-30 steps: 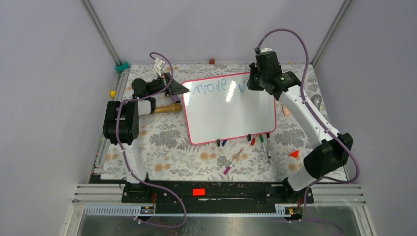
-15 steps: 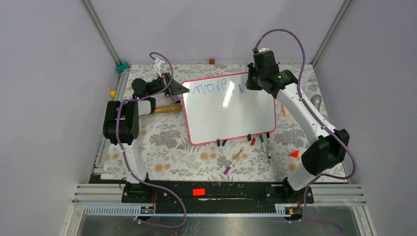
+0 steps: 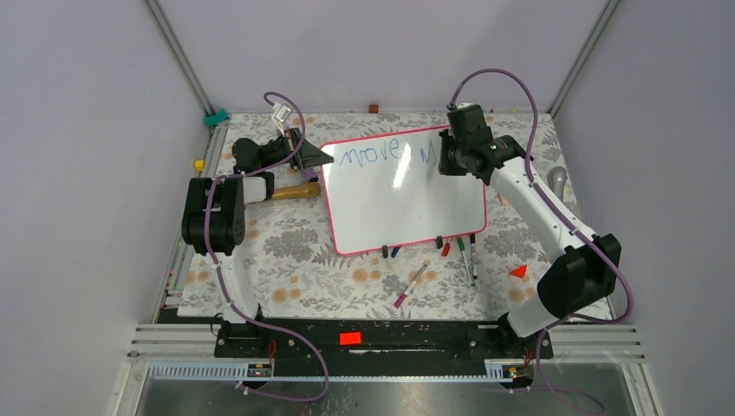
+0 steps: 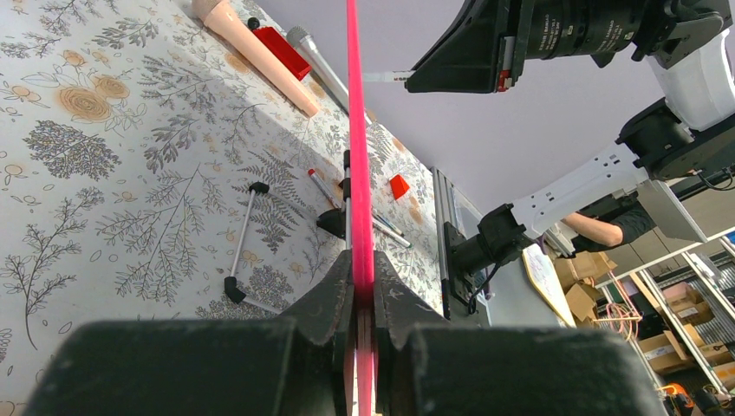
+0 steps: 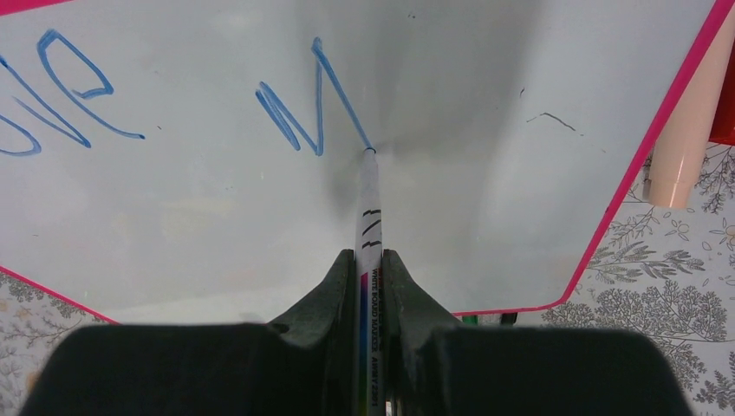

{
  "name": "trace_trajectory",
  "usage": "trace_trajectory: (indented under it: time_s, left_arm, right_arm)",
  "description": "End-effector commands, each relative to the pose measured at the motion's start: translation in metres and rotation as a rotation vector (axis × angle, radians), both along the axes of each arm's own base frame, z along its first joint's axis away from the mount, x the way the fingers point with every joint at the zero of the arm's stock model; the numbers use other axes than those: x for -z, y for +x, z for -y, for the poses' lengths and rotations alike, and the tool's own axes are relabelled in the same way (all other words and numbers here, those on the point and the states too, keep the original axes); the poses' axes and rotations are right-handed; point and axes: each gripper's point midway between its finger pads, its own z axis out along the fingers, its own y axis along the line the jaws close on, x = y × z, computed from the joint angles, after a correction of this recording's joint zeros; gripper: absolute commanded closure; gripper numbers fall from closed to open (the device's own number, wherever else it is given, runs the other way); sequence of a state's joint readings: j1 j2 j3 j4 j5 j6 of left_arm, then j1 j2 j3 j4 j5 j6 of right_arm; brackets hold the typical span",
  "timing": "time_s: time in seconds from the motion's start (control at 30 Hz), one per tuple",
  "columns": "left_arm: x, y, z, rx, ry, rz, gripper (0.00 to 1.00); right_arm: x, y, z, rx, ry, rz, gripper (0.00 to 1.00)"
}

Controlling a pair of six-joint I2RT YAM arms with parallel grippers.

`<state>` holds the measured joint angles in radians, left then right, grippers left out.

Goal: Write a sentence on the whiteboard

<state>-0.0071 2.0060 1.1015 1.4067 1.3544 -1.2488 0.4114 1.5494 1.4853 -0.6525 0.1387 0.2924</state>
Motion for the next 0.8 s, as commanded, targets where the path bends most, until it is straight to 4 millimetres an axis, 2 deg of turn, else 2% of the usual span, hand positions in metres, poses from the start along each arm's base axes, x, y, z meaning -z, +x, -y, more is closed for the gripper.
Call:
trace_trajectory:
  time_s: [0.0, 0.13, 0.3, 0.47, 0.63, 0.77]
  left_arm:
    - [-0.011, -0.008, 0.002, 0.035, 0.014, 0.083, 1.0]
    - [-0.011, -0.008, 0.001, 0.034, 0.015, 0.086, 1.0]
    - [-0.011, -0.008, 0.001, 0.033, 0.015, 0.087, 1.0]
    - [-0.013, -0.006, 0.0, 0.028, 0.012, 0.089, 1.0]
    - [-0.014, -0.004, 0.0, 0.02, 0.005, 0.081, 1.0]
    - [-0.015, -0.003, 0.0, 0.019, 0.005, 0.081, 1.0]
  right_arm:
    - [-0.024, 0.019, 0.006, 0.033, -0.012, 0.076, 1.0]
    - [-0.035, 0.034, 0.006, 0.041, -0.006, 0.098, 1.0]
    - [-0.043, 0.04, 0.004, 0.04, 0.004, 0.105, 1.0]
    - [-0.053, 0.027, 0.006, 0.029, 0.024, 0.111, 1.0]
    - [-0.078, 0.007, 0.007, -0.022, 0.09, 0.199, 1.0]
    - [-0.078, 0.004, 0.015, -0.006, 0.089, 0.218, 1.0]
